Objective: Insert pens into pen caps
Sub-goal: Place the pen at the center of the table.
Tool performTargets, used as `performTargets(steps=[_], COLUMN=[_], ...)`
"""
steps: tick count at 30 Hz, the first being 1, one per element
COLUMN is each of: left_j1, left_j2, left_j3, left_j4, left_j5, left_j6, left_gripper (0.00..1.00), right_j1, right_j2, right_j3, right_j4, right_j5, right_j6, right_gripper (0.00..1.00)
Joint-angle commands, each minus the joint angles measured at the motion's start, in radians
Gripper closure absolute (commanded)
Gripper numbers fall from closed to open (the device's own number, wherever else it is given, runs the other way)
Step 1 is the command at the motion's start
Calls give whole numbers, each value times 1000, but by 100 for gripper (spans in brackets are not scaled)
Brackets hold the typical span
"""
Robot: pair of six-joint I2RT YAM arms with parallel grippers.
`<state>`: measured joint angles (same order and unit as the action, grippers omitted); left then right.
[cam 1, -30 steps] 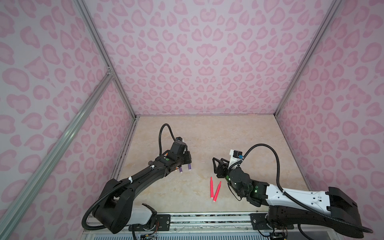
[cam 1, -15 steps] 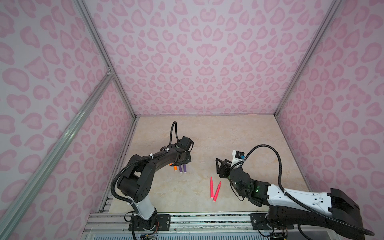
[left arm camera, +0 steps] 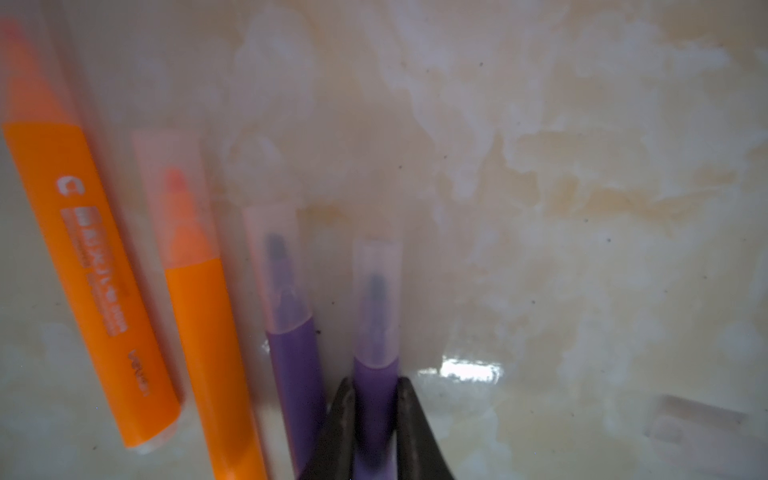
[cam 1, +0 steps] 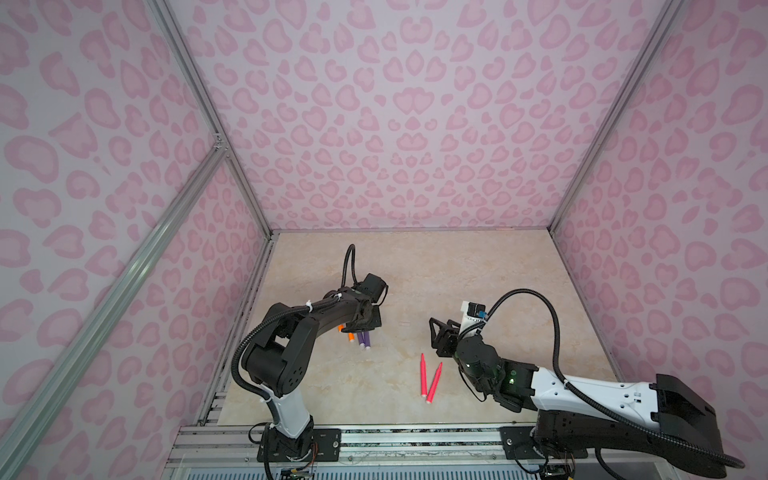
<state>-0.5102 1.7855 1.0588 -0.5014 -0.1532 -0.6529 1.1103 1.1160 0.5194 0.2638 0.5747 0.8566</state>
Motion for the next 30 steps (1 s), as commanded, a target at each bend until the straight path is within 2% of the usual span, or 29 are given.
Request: performTargets(steps=[1,5,11,18,21,24,26,30], left_j1=[2,2,0,-34,-121,-256,-343,-445], left_j2=[6,-24,-137,-316,-401,-466,-484,-456], left_j3=[4,-12,-65,-106,-116,-156,-190,-206], left_j4=[-16,5,47,30,-4,-12,-9,0], left_j5=[12,30,35,-50,-68,-84,-118,-107], left_j6=[-5,12,49,65,45,-18,-76,-136], left_gripper=[83,76,57,55,54,54,54,57], right_j1=[1,1,0,-1,-11,-22,-42,-101], right_j2=[-6,-18,-22,-15,-20,-50,-73,-125], right_j3=[3,1,2,1,7,4,-10,-45], right_j4=[1,-8,-12,-9,-23,-45,-48,-88], right_j5=[11,11,14,24,41,59,68,68], right_j6=[5,3,-6,-9,-10,-13,-12,2], right_gripper=[39,39,38,39,40,40,40,41])
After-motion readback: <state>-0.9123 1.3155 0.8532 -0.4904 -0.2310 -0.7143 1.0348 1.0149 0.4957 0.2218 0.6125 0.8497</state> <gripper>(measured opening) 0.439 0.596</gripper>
